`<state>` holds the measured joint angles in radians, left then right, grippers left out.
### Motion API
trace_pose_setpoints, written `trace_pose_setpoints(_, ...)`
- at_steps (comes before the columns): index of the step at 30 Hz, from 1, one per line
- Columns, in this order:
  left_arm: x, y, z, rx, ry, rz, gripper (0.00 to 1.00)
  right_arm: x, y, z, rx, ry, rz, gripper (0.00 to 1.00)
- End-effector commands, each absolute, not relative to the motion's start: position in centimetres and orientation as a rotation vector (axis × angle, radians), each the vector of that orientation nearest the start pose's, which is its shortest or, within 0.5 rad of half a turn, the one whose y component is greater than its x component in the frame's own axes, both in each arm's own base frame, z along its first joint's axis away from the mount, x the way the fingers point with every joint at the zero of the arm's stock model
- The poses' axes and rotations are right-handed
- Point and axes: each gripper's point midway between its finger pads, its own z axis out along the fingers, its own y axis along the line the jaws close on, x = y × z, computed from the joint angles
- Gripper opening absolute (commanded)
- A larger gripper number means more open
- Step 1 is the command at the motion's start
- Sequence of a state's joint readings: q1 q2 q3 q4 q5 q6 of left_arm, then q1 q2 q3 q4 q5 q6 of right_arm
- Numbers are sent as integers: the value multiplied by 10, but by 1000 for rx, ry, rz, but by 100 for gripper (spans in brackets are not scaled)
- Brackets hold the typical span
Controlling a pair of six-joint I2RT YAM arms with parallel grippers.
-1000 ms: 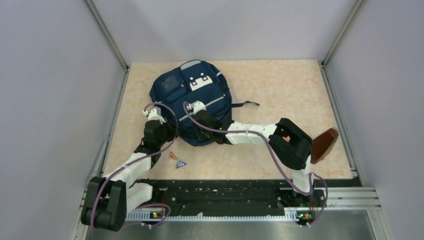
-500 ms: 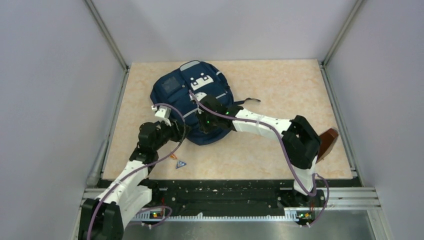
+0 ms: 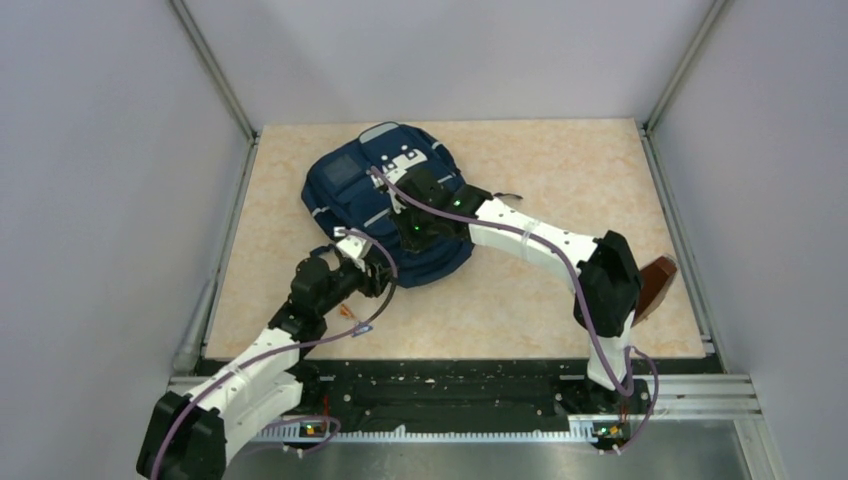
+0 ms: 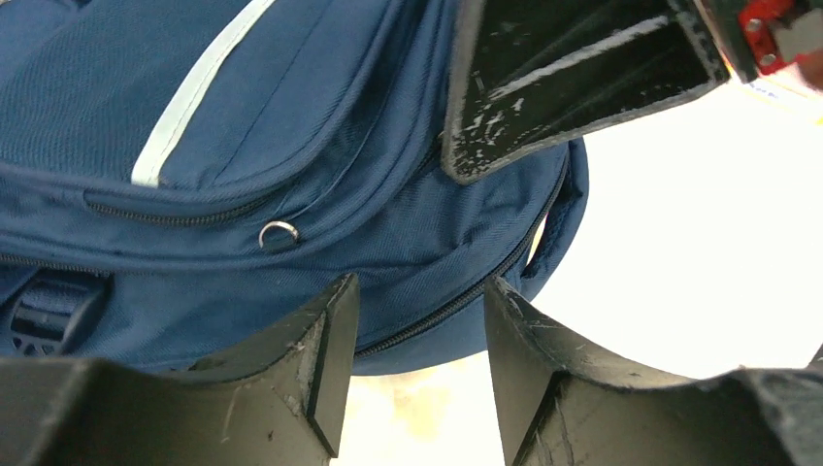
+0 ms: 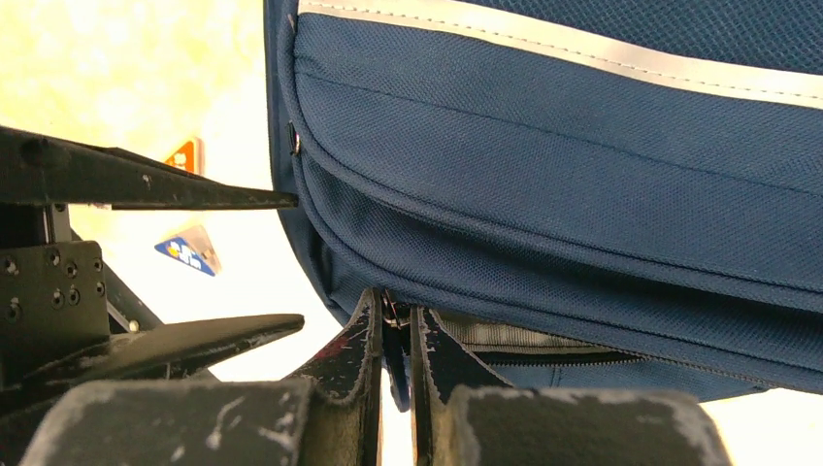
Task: Pack the student bag
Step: Zip the student bag at the center of the board.
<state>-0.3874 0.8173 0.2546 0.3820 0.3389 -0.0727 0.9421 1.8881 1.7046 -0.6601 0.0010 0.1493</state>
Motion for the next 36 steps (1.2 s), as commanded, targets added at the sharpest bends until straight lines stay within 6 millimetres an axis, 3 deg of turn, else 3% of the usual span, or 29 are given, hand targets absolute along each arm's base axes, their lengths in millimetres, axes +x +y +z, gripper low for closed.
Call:
trace_pose_setpoints(1,277,-174,174,609,1546,-441,56,276,405,196,-978,2233,572,0)
trace_pose_setpoints(14,295,-184,183,649,1497,-387,57,267,414,197,-993,2228,673,0)
trace_pose_setpoints(29,274,-183,206,648,1436,-396,55,264,415,193,-998,2238,712,0)
trace_pose_setpoints(36,281,-184,207,645,1425,-374,56,261,416,192,-1002,2237,734,0)
